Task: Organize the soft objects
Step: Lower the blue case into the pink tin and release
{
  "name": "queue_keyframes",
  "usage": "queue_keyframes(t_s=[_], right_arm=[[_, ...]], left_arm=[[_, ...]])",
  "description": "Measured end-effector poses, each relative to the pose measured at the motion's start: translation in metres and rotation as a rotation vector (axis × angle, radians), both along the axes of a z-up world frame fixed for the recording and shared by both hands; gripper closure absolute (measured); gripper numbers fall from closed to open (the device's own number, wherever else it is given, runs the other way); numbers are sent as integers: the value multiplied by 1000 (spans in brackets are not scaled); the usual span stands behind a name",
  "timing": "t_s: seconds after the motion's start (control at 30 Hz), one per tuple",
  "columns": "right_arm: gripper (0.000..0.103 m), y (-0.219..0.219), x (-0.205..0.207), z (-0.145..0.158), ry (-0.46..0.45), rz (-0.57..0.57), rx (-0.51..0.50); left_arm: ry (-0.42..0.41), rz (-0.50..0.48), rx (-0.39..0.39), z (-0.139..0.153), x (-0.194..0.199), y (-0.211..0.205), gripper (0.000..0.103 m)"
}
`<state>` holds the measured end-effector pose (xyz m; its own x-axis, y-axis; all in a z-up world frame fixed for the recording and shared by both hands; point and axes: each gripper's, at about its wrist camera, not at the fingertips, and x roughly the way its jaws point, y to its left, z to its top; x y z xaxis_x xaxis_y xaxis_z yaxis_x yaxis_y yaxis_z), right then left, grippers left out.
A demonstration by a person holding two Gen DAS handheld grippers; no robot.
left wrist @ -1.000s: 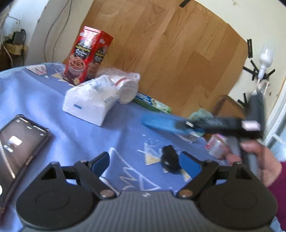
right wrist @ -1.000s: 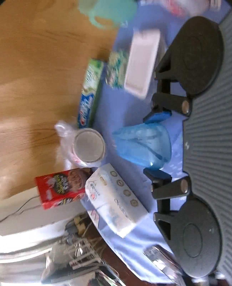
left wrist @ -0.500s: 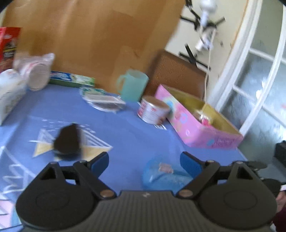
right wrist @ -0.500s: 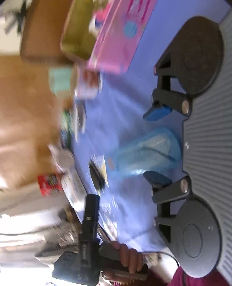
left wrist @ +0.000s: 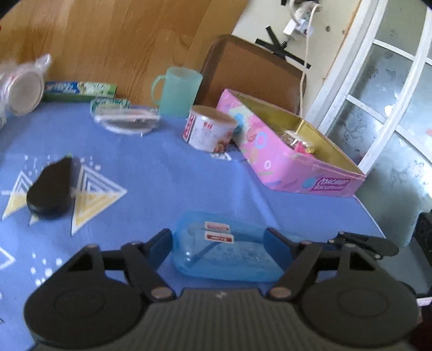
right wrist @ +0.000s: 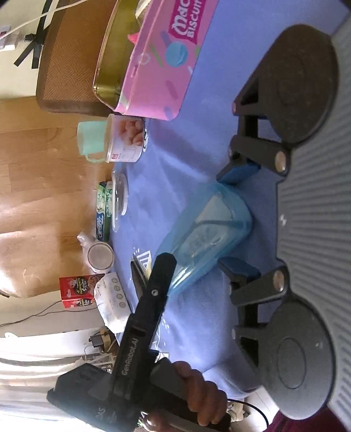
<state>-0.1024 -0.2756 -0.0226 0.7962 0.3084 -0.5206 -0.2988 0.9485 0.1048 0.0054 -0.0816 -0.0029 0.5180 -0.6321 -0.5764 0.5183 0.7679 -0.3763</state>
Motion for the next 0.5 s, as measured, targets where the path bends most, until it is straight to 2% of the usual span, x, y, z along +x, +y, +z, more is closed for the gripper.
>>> queue_keyframes(t_s=[0.1,0.23,0.4,0.5], right_arm=[[41,-9,-7,11,-44,-24,32],[41,-28,-11,39,-169,-95,9],[41,-61,-8,62,-281,-219,-118],[41,-87,8,66,-315,-306,-208]], left_arm=[[-22,-7,-30,18,2,-6,32],[-153,-47,-44,57,11,-36,32],[-316,-117,-34,93,31,-104,33],[-359,-143,-49,103,49,-150,31]])
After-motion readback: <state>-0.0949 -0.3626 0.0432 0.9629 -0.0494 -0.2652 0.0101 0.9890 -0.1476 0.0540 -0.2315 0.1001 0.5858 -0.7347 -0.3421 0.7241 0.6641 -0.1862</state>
